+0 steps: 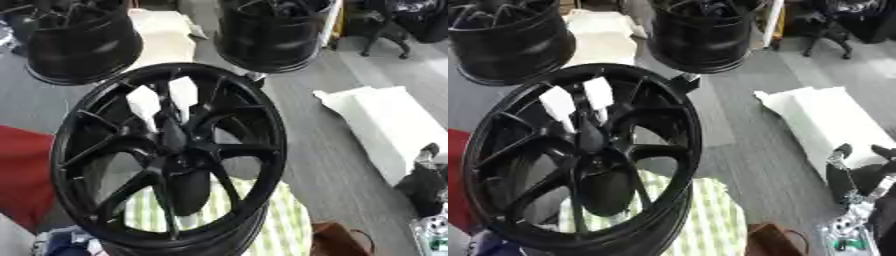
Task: Pull the pin out of the wheel hub.
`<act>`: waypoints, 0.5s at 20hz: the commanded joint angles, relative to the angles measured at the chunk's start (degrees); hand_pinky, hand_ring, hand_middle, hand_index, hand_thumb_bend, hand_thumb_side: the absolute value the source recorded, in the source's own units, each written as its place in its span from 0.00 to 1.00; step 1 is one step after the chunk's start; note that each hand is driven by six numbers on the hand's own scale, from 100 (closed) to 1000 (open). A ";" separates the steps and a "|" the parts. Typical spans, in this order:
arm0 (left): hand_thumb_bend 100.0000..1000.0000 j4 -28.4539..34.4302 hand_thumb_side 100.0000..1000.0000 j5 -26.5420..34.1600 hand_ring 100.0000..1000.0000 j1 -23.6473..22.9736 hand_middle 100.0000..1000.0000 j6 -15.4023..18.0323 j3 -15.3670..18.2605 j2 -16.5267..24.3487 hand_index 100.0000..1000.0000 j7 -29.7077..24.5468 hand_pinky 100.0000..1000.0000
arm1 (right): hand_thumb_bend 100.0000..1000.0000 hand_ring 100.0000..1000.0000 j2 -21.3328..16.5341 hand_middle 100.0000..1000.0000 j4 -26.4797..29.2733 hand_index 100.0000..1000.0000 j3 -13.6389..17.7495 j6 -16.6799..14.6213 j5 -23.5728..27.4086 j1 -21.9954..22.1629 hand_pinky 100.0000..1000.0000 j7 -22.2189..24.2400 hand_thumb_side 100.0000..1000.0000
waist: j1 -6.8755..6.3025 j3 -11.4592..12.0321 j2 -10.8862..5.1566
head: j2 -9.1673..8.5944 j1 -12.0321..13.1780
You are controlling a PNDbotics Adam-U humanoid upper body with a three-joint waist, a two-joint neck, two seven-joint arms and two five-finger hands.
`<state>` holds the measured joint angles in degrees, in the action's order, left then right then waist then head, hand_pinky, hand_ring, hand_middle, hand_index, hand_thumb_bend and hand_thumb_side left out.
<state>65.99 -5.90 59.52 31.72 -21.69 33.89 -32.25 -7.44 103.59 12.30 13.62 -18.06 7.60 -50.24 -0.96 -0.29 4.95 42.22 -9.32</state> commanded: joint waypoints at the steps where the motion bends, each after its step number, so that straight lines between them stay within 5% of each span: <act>1: 0.19 -0.39 0.42 -3.79 0.60 2.61 0.69 20.23 -4.02 -0.88 0.92 -19.71 0.71 | 0.23 0.35 -1.61 0.77 0.37 0.63 0.12 1.42 -0.57 -0.20 0.05 -1.73 0.06 | -0.17 -0.13 -0.90 | -0.10 -0.38; 10: 0.27 -2.56 0.35 -11.75 0.54 3.12 0.66 20.24 -10.12 -1.21 0.87 -19.72 0.69 | 0.23 0.35 -2.09 0.77 0.34 0.63 0.87 1.38 -0.94 0.07 0.06 -1.73 0.06 | -1.25 -0.08 -1.41 | -0.17 -0.82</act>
<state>63.44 -16.53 61.27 31.83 -31.65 31.46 -32.15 -8.02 103.29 12.74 13.53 -18.51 7.67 -50.32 -2.35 -0.39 4.51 42.22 -9.98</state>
